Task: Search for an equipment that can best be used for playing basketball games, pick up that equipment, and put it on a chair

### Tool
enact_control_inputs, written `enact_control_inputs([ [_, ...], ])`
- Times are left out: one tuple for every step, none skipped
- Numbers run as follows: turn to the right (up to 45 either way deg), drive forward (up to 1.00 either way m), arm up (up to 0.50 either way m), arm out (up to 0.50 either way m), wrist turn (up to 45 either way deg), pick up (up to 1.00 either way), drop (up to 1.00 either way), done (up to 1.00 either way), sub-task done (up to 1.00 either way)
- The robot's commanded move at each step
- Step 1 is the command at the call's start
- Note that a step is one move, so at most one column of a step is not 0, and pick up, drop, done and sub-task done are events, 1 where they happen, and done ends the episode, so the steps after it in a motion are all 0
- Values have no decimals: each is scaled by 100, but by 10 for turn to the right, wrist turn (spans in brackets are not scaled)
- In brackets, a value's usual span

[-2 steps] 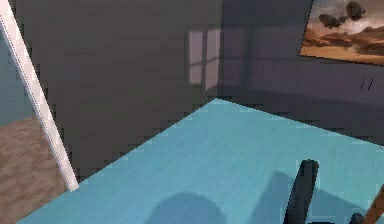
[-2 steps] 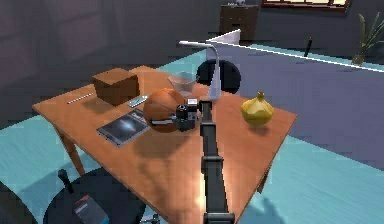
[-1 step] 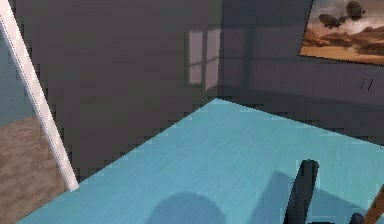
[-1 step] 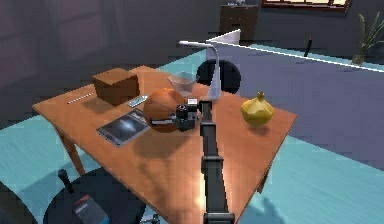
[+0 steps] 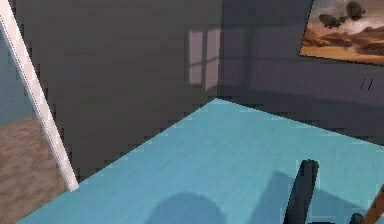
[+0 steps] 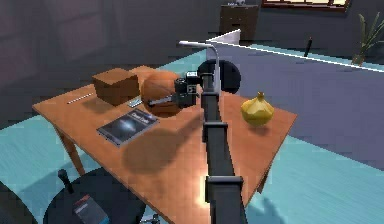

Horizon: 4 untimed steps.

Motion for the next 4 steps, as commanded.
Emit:
enact_control_inputs([
  [0,0,12,0,0,0,0,0,0],
  [0,0,0,0,-450,0,0,0,0],
  [0,0,0,0,-450,0,0,0,0],
  [0,0,0,0,-90,0,0,0,0],
])
